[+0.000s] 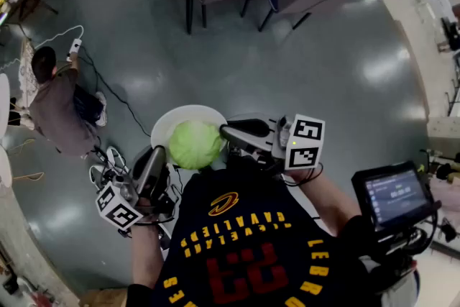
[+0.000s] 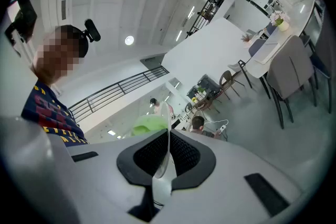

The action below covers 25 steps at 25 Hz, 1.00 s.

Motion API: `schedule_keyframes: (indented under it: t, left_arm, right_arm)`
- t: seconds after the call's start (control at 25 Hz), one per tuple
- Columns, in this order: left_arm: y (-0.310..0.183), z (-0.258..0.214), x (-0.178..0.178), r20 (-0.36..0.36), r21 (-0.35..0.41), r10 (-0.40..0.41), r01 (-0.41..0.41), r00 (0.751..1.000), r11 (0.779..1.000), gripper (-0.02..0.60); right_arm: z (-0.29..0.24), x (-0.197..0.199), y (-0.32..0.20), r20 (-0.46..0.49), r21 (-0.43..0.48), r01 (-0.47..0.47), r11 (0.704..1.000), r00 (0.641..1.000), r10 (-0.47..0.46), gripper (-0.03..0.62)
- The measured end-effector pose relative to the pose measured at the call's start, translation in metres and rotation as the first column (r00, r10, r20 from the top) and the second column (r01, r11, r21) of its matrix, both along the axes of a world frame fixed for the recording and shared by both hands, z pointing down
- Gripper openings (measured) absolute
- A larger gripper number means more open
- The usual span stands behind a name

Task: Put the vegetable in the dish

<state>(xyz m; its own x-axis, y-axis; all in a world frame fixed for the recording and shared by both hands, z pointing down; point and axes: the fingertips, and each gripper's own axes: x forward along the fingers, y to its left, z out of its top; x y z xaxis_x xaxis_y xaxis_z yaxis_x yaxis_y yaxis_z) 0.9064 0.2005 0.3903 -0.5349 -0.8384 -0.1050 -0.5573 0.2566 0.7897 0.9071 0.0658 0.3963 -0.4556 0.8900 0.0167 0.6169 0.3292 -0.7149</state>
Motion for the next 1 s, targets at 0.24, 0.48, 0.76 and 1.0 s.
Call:
schedule_keyframes:
  t: [0.24,0.48,0.76,1.0]
  left_arm:
    - [0.001,0.001,0.0,-0.006,0.0,-0.004,0.004,1.0,1.0,0.015]
    - [0.002,0.009,0.0,-0.051,0.027,-0.006,0.008,0.999,1.0,0.015]
    - [-0.008,0.037,-0.006,-0.34,0.128,-0.022,0.069,0.94,0.989,0.015]
    - [-0.032,0.065,-0.008,-0.538,0.1,-0.06,0.134,0.841,0.986,0.015]
  right_arm:
    - [0.001,0.0,0.001,-0.002,0.003,0.006,1.0,1.0,-0.006,0.015]
    - [0.006,-0.002,-0.001,-0.041,-0.021,-0.017,1.0,0.999,0.016,0.015]
    - [0.035,-0.002,-0.011,-0.313,-0.113,-0.081,0.99,0.949,0.042,0.015]
    - [0.069,-0.003,-0.034,-0.517,-0.107,-0.133,0.985,0.854,0.059,0.015]
